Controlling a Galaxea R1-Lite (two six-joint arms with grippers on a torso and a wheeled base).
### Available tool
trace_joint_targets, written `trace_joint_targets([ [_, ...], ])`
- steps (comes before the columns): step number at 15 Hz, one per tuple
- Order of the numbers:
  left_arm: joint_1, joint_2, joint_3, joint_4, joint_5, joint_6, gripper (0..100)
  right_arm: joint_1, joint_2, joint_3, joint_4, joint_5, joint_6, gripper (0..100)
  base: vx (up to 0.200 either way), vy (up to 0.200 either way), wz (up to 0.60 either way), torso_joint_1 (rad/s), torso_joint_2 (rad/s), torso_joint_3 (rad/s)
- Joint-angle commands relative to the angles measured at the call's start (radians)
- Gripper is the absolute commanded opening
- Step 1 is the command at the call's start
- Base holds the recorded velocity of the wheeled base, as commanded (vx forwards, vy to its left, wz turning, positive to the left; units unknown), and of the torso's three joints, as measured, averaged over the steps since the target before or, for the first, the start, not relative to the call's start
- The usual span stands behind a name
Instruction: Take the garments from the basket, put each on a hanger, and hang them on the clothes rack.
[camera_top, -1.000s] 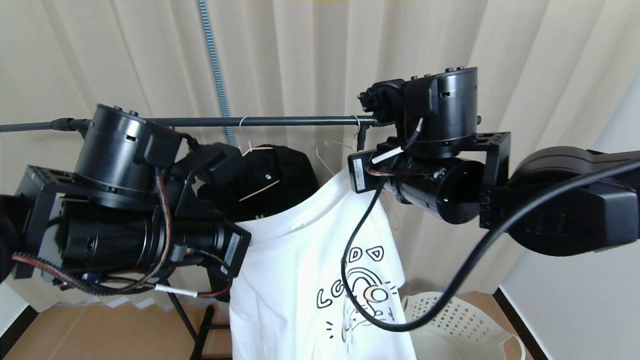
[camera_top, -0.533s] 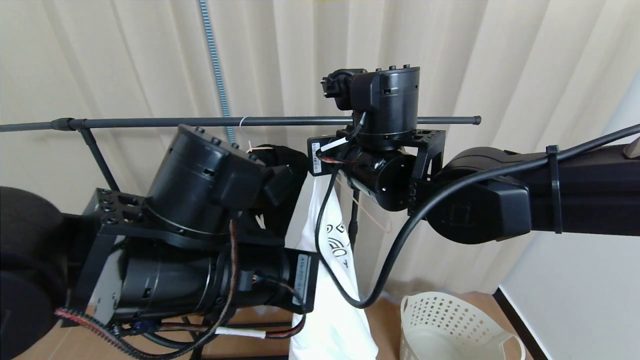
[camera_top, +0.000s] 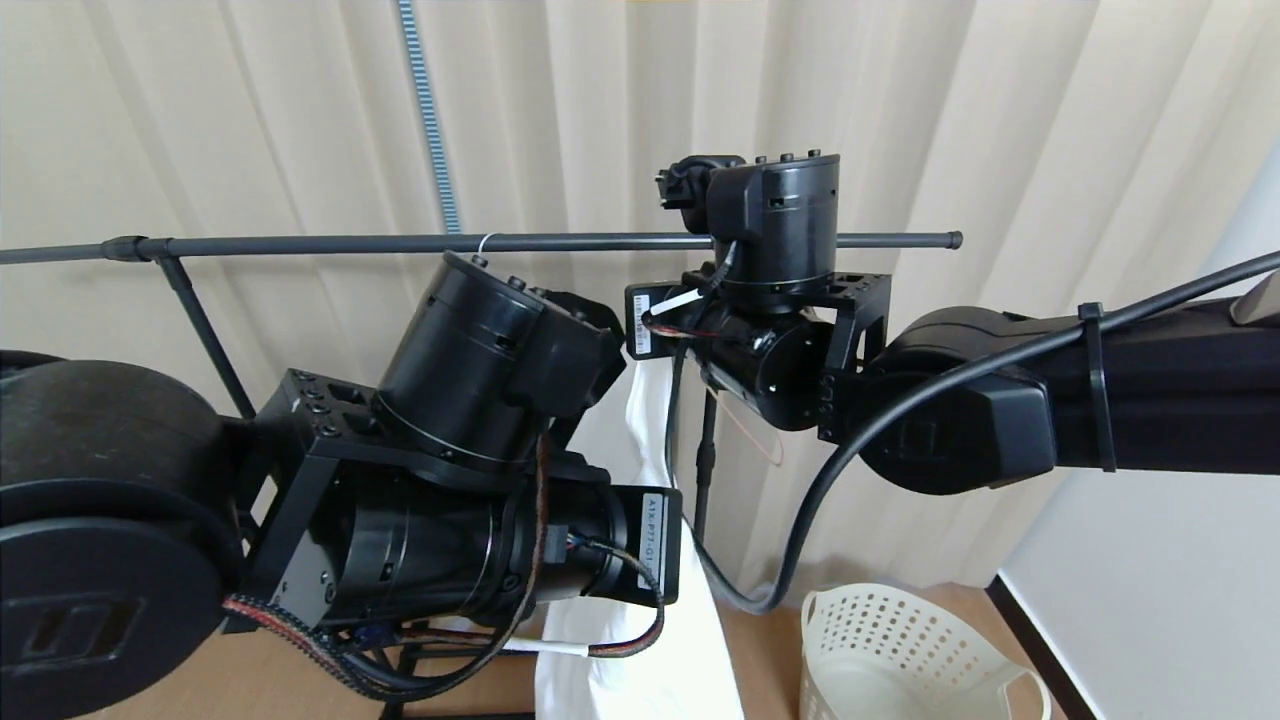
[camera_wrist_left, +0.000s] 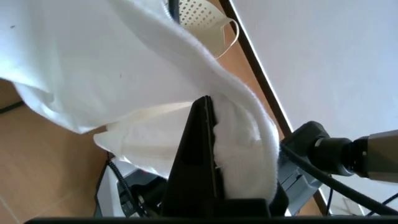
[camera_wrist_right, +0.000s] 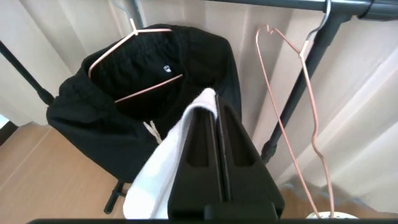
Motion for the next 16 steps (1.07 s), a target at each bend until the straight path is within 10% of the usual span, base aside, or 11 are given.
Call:
trace_joint_targets([
  [1, 0.005, -0.062, 0.053, 0.002, 0.009, 0.018, 0, -0.026, -0.045, 0.033, 0.000, 0.001, 0.002, 0, 0.000, 0.000, 0.00, 0.000, 0.00, 0.000],
  [16, 0.177, 0.084, -0.032, -0.161, 0.178, 0.220, 0, -0.077, -0.493, 0.605, 0.015, -0.014, -0.096, 0, 0.000, 0.000, 0.00, 0.000, 0.00, 0.000],
])
